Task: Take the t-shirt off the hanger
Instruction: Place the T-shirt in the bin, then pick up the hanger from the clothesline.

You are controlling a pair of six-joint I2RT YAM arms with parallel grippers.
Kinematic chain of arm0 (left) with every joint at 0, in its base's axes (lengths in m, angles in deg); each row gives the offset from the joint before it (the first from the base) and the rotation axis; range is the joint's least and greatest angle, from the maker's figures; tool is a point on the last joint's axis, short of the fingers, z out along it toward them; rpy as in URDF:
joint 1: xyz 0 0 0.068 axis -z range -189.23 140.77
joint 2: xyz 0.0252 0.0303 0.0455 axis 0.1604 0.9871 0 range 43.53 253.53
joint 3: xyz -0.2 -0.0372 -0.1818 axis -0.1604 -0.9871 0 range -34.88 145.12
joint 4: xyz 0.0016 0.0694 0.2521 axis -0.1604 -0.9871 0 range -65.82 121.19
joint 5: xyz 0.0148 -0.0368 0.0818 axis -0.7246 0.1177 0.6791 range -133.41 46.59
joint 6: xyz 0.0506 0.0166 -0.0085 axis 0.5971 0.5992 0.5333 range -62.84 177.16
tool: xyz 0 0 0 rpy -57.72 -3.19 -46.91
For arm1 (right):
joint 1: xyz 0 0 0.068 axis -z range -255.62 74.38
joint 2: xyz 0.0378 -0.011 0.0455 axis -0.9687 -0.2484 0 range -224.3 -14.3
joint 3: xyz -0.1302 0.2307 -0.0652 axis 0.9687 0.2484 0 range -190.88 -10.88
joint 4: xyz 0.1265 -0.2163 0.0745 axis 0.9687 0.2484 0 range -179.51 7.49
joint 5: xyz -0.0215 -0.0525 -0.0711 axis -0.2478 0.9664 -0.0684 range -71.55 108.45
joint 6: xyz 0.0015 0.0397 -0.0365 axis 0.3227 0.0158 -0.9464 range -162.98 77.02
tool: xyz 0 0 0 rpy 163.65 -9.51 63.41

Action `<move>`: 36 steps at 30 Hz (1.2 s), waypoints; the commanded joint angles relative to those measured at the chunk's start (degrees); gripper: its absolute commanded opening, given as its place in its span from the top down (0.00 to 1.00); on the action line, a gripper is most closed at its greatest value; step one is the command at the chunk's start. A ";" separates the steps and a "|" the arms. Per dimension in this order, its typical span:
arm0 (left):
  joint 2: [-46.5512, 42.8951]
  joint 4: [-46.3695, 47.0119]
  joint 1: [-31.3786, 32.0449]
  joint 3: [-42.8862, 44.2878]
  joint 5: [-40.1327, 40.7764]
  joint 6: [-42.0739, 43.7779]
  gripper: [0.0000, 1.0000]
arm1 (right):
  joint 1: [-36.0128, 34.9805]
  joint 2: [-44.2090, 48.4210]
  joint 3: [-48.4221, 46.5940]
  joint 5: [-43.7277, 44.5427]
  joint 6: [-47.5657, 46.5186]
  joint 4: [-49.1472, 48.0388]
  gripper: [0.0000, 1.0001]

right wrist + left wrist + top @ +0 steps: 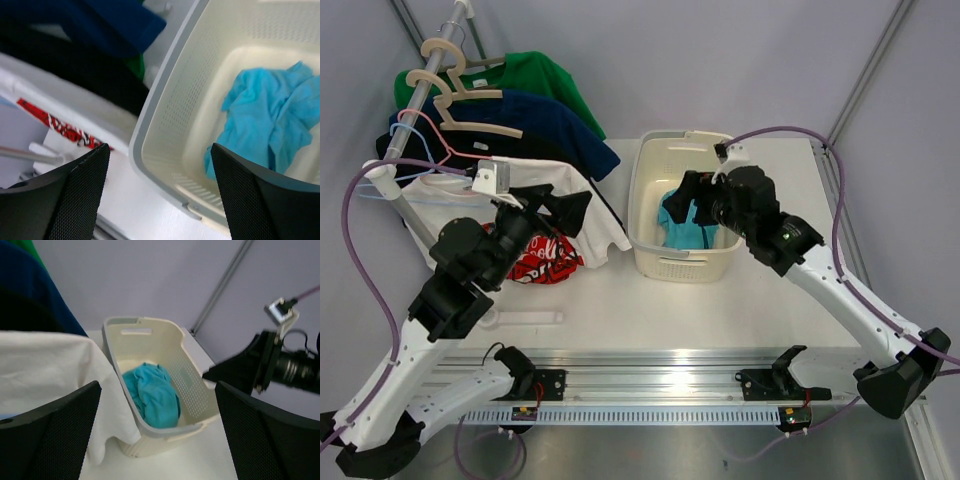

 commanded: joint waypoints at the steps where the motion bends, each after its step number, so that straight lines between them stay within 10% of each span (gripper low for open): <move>1: 4.86 -1.33 -0.05 5.47 8.68 4.57 0.02 | -2.46 1.55 4.47 -6.72 -0.50 -1.64 0.12; 21: 15.59 -11.08 -2.06 21.48 44.28 9.59 0.07 | -8.53 8.68 12.13 -11.39 1.00 -10.18 0.12; 36: 16.12 -10.99 -6.72 21.22 45.18 8.45 0.19 | -10.99 7.97 11.33 -11.48 -0.49 -9.74 0.11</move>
